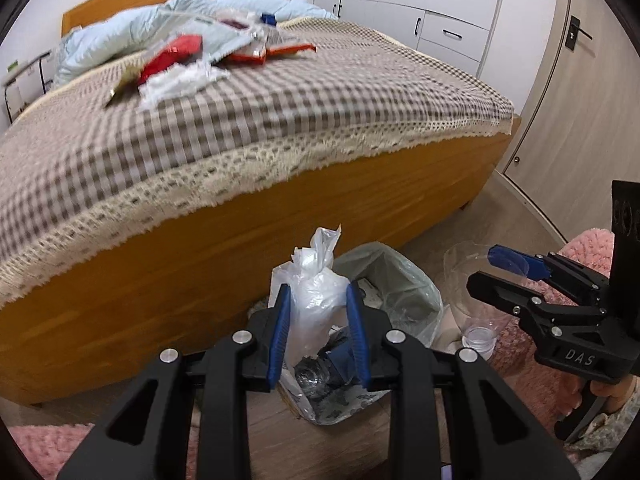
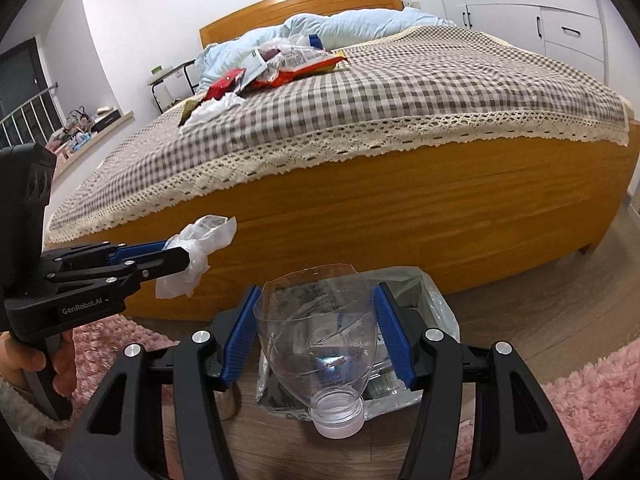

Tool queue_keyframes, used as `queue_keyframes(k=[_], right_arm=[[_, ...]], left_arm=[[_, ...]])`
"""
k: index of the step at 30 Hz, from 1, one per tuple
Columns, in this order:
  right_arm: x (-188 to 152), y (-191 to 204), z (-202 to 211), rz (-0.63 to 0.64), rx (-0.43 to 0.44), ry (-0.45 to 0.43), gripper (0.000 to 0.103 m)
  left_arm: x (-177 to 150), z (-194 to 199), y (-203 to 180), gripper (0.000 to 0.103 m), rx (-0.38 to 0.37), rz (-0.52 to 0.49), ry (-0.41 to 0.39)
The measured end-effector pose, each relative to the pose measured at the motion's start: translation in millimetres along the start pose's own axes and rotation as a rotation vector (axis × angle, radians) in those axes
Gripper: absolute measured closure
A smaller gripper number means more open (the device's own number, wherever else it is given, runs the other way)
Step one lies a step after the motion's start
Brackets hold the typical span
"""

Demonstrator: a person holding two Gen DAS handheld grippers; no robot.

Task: Collect trash
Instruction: 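Lower the white bag and clear bottle toward the bin opening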

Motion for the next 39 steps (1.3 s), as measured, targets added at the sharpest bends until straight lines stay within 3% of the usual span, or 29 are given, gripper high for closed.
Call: queue_keyframes(k=[16,27,39], right_arm=[[-14,-8,-31,-0.004,-0.023,0.065,0.047],[-22,-6,-51,0.008,0.000,0.086,0.047],[-33,-8,-101,-0.044,0.051,0.172,0.047]], left_arm=[[-25,-51,11,0.077,-0.002,0.037,0.095],[-36,-72,26,0.077,0.017,0.091,0.137],[-48,-104,28,0.077,0.009,0.118,0.201]])
Point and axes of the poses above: each gripper's, at about its wrist camera, not at the fingertips, and z roughly against the way its jaws point, y to its left, x to its top, the point moved 10 cm from there along -z, roughly the way its jaws point, and after that the axes turned 5 degrees about y, right-handed, at the moved point
